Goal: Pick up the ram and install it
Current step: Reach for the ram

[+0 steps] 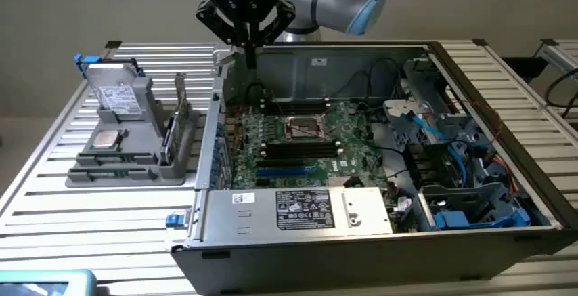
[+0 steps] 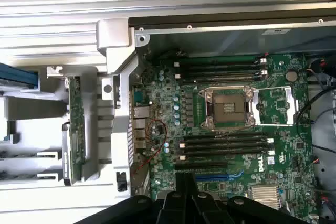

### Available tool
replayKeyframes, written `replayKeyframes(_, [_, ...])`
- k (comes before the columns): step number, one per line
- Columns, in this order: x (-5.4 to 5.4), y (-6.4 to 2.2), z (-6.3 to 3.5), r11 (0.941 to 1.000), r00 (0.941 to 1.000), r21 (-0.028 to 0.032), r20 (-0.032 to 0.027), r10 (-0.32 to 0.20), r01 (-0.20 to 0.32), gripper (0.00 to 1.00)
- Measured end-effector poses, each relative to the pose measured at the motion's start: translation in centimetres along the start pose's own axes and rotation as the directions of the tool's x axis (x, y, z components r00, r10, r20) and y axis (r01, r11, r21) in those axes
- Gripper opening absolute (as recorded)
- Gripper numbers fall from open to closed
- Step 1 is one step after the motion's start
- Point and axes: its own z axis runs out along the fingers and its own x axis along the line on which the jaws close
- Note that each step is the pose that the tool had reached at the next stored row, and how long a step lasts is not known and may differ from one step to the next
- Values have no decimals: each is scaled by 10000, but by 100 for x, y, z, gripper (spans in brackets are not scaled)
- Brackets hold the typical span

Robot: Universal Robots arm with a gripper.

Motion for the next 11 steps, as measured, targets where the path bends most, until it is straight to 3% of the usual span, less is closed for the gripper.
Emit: replayKeyframes(11, [0, 0, 0, 10000, 10000, 0, 0, 0, 0, 11])
